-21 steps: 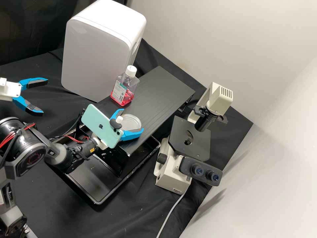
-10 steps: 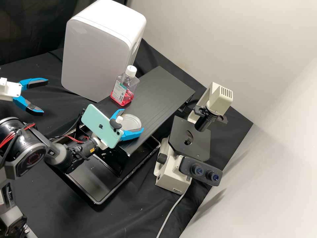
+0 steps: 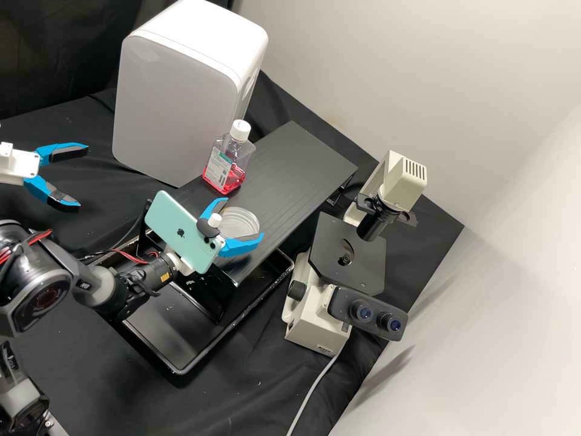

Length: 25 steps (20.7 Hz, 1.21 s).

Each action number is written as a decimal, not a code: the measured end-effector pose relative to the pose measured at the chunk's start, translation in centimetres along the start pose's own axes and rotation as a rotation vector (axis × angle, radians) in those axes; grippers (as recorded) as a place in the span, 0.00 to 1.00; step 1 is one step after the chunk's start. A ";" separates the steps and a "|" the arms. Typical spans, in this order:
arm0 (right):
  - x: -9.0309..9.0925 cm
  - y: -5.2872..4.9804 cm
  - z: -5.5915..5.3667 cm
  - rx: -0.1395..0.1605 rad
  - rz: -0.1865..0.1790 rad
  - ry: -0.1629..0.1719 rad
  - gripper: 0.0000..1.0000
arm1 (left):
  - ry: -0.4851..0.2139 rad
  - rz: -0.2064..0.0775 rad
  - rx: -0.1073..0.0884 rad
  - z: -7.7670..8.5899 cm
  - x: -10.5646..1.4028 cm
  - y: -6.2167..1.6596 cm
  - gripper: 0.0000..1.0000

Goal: Remove the lid from the petri dish

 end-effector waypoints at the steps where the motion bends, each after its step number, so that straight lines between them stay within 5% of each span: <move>1: -0.2 0.4 -0.1 0.000 0.021 0.011 0.00 | 0.000 0.000 0.000 0.0 0.0 0.00 1.00; 5: -0.6 0.9 -0.5 0.008 0.048 0.035 0.00 | 0.000 0.000 0.000 0.0 0.0 0.00 1.00; 16: -0.7 1.1 -0.5 0.005 0.054 0.037 0.00 | 0.000 0.000 0.000 0.0 0.0 0.00 1.00; 25: -4.0 0.9 -0.2 0.000 0.044 0.035 0.00 | 0.000 0.000 0.000 0.0 0.0 0.00 1.00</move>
